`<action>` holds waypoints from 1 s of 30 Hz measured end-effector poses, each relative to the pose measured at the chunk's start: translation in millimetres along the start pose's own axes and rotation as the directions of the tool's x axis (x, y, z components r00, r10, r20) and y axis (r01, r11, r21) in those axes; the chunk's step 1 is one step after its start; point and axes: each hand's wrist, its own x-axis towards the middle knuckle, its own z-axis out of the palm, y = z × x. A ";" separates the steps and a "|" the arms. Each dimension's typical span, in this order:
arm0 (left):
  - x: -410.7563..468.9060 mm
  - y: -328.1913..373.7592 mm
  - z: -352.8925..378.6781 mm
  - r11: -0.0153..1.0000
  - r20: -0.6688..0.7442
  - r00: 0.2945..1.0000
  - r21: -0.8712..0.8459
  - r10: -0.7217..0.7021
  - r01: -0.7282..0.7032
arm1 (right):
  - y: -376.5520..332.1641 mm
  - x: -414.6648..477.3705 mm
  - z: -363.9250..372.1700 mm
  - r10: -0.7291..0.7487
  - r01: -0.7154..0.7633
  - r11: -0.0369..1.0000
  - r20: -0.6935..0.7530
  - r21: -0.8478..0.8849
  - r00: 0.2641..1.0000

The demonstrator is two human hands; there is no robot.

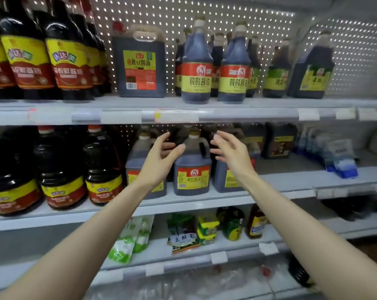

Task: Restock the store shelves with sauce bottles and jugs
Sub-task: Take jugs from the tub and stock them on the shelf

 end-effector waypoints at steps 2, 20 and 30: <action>-8.4 -22.9 20.6 0.998 0.028 0.998 -0.004 -0.058 0.058 | 29.6 -9.4 -11.9 0.052 -0.052 0.998 0.008 -0.021 0.999; -154.9 -292.4 190.2 0.741 -0.054 0.740 -0.006 -0.671 0.672 | 364.5 -100.4 -93.1 0.557 -0.547 0.831 0.141 -0.103 0.819; -251.8 -456.9 225.6 0.510 -0.049 0.512 0.057 -0.857 0.858 | 543.3 -199.3 -98.7 0.742 -0.707 0.669 0.145 -0.230 0.655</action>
